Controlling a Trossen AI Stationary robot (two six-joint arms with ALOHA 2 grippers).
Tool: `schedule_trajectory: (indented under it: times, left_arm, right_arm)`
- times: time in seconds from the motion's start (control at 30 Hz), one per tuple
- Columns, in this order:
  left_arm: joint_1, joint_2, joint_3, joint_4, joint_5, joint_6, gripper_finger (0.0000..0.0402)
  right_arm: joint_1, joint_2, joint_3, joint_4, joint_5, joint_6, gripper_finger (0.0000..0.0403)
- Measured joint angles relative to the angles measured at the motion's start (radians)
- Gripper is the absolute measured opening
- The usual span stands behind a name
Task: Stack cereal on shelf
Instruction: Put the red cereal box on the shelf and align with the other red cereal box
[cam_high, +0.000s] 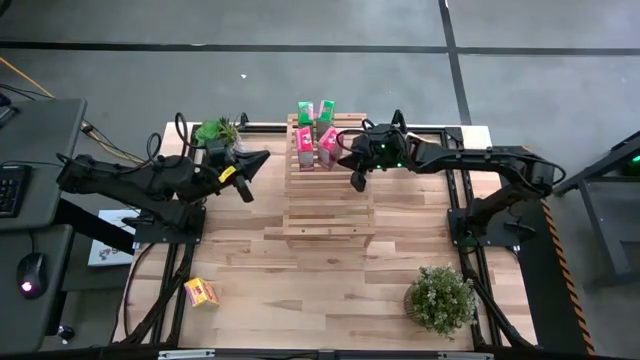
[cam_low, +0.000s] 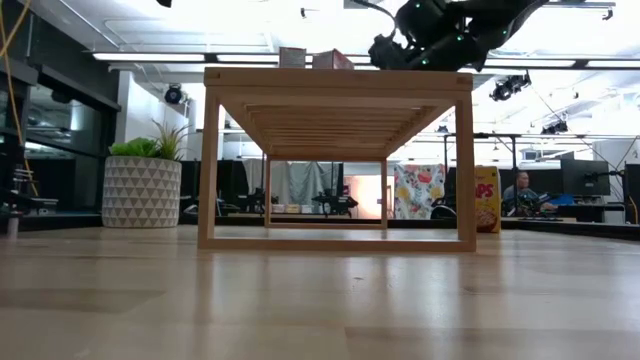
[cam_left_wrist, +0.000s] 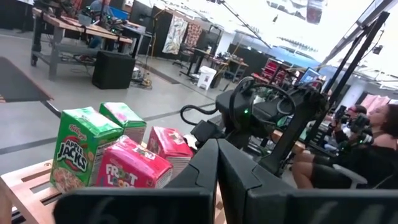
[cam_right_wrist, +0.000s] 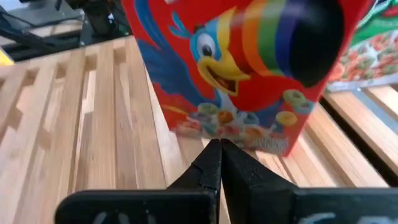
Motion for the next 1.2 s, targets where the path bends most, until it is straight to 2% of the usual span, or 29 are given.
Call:
schedule_trajectory:
  times: [0.3, 0.5, 0.77, 1.2]
  left_arm:
    - [0.0, 0.0, 0.0, -0.008, 0.0, -0.001, 0.0]
    - [0.0, 0.0, 0.0, -0.018, -0.005, -0.001, 0.0]
    - [0.0, 0.0, 0.0, -0.022, -0.016, -0.001, 0.0]
    - [0.0, 0.0, 0.0, -0.022, -0.019, -0.01, 0.0]
  right_arm:
    - [-0.028, -0.06, 0.0, -0.122, 0.012, -0.032, 0.0]
    - [-0.046, -0.081, 0.001, -0.048, 0.028, -0.021, 0.0]
    - [-0.051, -0.064, 0.002, 0.092, 0.105, 0.004, 0.0]
    - [-0.051, -0.003, 0.002, 0.191, 0.09, 0.072, 0.0]
